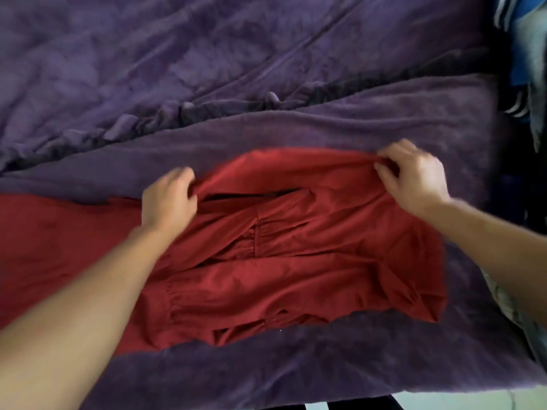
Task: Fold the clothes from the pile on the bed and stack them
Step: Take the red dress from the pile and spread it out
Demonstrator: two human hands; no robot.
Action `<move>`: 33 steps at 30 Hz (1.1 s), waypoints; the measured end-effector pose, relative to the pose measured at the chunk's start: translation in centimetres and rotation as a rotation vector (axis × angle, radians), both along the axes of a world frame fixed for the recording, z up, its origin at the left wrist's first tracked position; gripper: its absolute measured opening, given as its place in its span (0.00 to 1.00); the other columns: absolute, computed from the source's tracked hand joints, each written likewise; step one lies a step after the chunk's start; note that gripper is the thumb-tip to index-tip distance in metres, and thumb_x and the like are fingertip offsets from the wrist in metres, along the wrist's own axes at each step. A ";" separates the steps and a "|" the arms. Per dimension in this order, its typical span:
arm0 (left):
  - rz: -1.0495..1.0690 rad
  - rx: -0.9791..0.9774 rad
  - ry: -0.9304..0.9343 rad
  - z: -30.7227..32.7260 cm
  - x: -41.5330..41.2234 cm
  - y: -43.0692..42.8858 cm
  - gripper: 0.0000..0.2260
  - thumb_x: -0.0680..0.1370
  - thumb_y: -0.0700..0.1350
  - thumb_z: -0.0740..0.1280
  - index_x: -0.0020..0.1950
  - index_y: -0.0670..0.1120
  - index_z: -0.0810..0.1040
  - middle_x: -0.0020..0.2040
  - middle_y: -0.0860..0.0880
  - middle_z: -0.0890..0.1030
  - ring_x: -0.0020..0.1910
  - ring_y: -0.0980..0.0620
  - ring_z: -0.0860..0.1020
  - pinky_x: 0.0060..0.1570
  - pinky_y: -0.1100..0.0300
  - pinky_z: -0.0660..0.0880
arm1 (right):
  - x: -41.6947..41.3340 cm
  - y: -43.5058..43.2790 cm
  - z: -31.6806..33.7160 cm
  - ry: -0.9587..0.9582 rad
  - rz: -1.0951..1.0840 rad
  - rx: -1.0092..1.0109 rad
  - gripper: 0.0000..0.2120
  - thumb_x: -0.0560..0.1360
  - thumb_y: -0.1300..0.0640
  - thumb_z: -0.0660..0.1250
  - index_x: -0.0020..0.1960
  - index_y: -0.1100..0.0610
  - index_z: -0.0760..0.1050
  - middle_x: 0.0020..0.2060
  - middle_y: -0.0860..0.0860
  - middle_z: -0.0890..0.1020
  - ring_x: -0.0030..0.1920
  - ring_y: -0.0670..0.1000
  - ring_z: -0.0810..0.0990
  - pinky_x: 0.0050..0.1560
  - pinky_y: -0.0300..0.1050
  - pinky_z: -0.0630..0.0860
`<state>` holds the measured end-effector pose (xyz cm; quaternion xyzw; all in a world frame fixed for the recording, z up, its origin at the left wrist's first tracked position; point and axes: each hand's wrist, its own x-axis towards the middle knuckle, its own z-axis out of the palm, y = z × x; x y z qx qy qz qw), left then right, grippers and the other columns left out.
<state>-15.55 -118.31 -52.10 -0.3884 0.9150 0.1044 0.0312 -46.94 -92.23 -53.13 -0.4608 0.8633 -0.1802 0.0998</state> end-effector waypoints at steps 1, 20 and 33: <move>-0.042 0.014 -0.018 0.7 1.8 1.1 0.13 0.63 0.34 0.73 0.44 0.42 0.75 0.42 0.42 0.78 0.41 0.39 0.79 0.35 0.50 0.75 | 0.9 1.9 0.9 0.000 0.022 0.010 0.08 0.74 0.54 0.63 0.49 0.56 0.78 0.45 0.54 0.80 0.43 0.60 0.81 0.40 0.51 0.78; -0.289 0.216 -0.610 -4.9 4.7 14.1 0.30 0.78 0.57 0.61 0.77 0.57 0.53 0.78 0.43 0.52 0.75 0.42 0.55 0.67 0.42 0.61 | 5.6 12.2 -2.9 -0.356 -0.721 0.522 0.45 0.65 0.34 0.72 0.72 0.56 0.62 0.67 0.60 0.68 0.67 0.63 0.68 0.64 0.57 0.69; -0.195 0.208 -0.344 0.1 12.2 8.9 0.21 0.77 0.49 0.64 0.70 0.50 0.70 0.66 0.47 0.70 0.62 0.45 0.71 0.58 0.50 0.69 | 14.0 6.6 5.4 -0.553 -0.659 0.030 0.05 0.72 0.58 0.71 0.46 0.58 0.78 0.39 0.52 0.82 0.42 0.53 0.79 0.44 0.45 0.74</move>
